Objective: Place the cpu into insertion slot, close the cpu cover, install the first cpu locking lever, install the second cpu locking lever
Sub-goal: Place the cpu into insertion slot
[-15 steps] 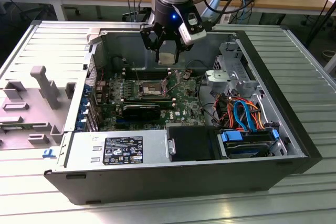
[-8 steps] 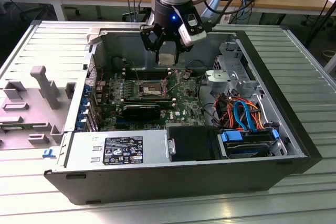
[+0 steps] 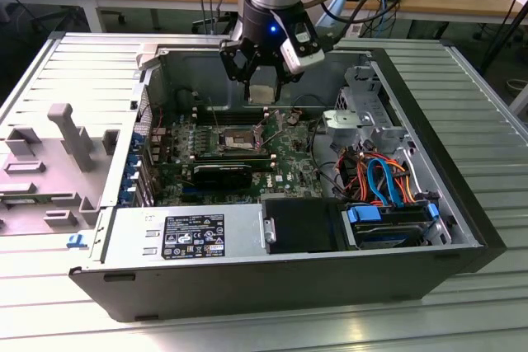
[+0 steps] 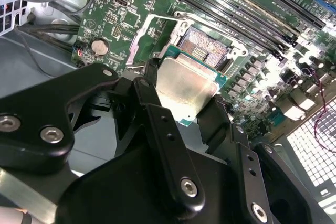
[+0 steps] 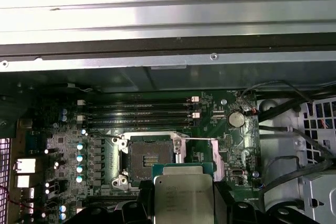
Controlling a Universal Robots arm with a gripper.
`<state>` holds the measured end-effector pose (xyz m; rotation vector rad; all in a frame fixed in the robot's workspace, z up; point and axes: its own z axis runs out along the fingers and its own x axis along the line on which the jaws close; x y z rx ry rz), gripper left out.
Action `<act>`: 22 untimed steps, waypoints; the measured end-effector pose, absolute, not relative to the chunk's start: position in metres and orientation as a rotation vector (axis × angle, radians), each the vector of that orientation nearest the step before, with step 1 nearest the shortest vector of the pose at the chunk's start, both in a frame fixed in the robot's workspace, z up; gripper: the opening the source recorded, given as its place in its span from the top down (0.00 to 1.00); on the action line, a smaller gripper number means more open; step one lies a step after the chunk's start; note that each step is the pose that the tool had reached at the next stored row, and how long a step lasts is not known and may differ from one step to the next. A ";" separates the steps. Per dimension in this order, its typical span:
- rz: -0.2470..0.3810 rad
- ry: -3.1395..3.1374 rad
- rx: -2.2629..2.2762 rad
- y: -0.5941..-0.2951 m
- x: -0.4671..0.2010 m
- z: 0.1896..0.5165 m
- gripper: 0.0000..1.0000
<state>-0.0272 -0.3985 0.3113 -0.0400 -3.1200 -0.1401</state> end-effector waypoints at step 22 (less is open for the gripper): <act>-0.140 -3.120 -0.066 -0.399 -0.027 0.307 0.45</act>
